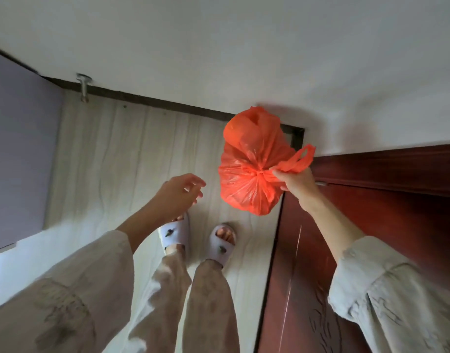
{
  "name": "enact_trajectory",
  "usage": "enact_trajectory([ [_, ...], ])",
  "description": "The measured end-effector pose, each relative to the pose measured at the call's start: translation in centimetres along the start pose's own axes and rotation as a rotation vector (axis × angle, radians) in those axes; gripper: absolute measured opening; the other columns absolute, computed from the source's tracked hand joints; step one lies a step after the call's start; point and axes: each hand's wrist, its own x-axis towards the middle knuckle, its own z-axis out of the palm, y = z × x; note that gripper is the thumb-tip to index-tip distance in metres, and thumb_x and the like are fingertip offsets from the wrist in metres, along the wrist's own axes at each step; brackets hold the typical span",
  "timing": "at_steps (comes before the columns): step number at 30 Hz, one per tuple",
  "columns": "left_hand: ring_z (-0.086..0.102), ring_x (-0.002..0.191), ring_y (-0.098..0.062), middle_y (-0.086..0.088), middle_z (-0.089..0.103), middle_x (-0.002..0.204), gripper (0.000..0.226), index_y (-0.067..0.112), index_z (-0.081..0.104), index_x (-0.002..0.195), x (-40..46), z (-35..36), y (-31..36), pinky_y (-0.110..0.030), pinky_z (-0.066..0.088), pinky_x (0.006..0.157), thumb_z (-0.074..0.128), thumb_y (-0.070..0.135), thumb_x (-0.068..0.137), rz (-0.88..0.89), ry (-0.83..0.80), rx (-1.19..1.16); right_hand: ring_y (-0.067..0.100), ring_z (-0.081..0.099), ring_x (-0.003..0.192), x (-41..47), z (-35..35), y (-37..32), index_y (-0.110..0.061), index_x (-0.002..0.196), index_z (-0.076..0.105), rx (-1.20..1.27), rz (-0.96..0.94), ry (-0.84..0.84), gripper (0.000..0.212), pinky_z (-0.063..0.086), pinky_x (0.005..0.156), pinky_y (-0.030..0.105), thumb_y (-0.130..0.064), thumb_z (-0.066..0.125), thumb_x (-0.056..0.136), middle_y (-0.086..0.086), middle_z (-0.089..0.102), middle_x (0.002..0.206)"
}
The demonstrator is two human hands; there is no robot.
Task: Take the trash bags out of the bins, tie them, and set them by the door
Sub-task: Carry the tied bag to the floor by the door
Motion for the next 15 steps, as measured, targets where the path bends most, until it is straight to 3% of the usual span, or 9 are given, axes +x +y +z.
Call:
enact_trajectory([
  [2,0.063,0.068,-0.008,0.008,0.064,0.077,0.019,0.020,0.061,0.098,2.3,1.5,-1.9,-0.027,0.051,0.067,0.045,0.015,0.089,-0.035,-0.018,-0.016,0.012,0.058,0.070,3.7,0.7,1.3,-0.005,0.112,0.061,0.032,0.047,0.035,0.032,0.047,0.052,0.020,-0.010,0.067,0.081,0.009,0.061,0.098],
  [4,0.061,0.061,-0.001,0.010,0.064,0.076,0.018,0.024,0.060,0.094,4.1,2.8,-3.5,-0.020,0.046,0.063,0.046,0.014,0.088,-0.043,-0.030,-0.012,0.015,0.059,0.074,6.8,1.4,2.5,-0.002,0.115,0.060,0.033,0.091,0.071,0.036,0.047,0.044,0.016,-0.013,0.067,0.081,0.011,0.064,0.105],
  [6,0.063,0.066,-0.004,0.008,0.064,0.078,0.018,0.024,0.060,0.093,5.4,3.7,-4.6,-0.018,0.044,0.063,0.046,0.014,0.088,-0.061,-0.037,-0.020,0.015,0.059,0.072,8.9,1.9,3.6,-0.002,0.118,0.059,0.099,0.162,0.082,0.040,0.046,0.038,0.015,-0.015,0.068,0.081,0.013,0.065,0.110],
  [9,0.064,0.073,-0.012,0.008,0.064,0.078,0.018,0.023,0.059,0.094,6.8,4.4,-5.3,-0.018,0.043,0.061,0.046,0.013,0.089,-0.083,-0.039,-0.038,0.012,0.059,0.071,10.4,1.9,4.9,-0.007,0.112,0.059,0.310,0.296,0.111,0.026,0.050,0.050,0.022,-0.016,0.060,0.088,0.011,0.065,0.103],
  [11,0.063,0.072,-0.012,0.009,0.063,0.077,0.017,0.023,0.058,0.093,7.3,4.6,-5.4,-0.018,0.042,0.059,0.045,0.013,0.090,-0.085,-0.045,-0.043,0.015,0.062,0.079,10.9,1.6,5.6,-0.011,0.109,0.056,0.437,0.338,0.124,0.020,0.048,0.058,0.025,-0.019,0.056,0.091,0.013,0.063,0.114],
  [15,0.061,0.068,-0.008,0.012,0.061,0.077,0.017,0.025,0.057,0.094,7.1,4.6,-4.9,-0.019,0.041,0.057,0.044,0.015,0.090,-0.082,-0.048,-0.035,0.022,0.061,0.109,10.6,1.4,5.4,-0.006,0.130,0.047,0.593,0.363,0.092,0.043,0.051,0.069,0.028,-0.030,0.048,0.095,0.013,0.058,0.130],
])
